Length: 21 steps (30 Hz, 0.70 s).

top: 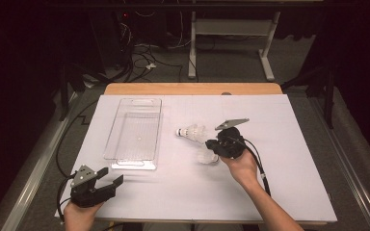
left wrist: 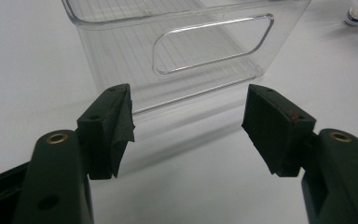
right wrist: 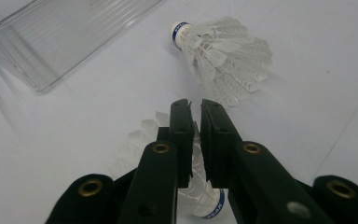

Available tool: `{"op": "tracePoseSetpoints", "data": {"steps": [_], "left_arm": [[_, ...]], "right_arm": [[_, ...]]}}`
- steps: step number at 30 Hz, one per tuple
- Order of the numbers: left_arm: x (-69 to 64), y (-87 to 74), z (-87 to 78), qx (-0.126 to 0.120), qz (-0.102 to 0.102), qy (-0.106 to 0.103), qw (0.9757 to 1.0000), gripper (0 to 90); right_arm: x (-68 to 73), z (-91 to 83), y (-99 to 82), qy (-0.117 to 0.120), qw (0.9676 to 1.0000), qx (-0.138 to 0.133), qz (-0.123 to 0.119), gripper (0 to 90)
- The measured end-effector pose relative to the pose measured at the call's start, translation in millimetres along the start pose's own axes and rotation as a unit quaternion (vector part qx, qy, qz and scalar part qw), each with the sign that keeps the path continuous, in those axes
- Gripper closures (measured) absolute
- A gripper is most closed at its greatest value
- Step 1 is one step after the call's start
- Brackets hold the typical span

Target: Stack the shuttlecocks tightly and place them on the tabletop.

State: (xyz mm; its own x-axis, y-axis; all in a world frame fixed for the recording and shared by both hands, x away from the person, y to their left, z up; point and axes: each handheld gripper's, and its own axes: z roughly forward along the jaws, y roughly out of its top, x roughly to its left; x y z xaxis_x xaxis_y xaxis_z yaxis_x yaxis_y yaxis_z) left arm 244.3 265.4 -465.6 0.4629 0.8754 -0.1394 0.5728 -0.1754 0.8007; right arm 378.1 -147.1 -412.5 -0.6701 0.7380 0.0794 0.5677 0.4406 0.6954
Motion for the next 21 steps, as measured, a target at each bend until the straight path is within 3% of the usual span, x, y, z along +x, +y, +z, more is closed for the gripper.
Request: {"op": "tracePoseSetpoints", "data": {"steps": [11,17,21], "left_arm": [[0.1,-0.5,-1.2,-0.001,-0.002,0.004,1.0000,34.0],[1.0,-0.7,-0.4,-0.002,-0.011,-0.001,0.9999,34.0],[1.5,-0.6,-0.2,-0.002,-0.015,0.002,0.9999,34.0]], "right_arm": [[-11.3,-12.6,-7.0,-0.010,0.9999,0.000,0.010,83.1],[-23.3,-17.1,-13.7,-0.009,0.9996,-0.001,0.027,82.7],[-27.0,-18.0,-14.9,-0.012,0.9997,0.007,0.021,82.7]]}}
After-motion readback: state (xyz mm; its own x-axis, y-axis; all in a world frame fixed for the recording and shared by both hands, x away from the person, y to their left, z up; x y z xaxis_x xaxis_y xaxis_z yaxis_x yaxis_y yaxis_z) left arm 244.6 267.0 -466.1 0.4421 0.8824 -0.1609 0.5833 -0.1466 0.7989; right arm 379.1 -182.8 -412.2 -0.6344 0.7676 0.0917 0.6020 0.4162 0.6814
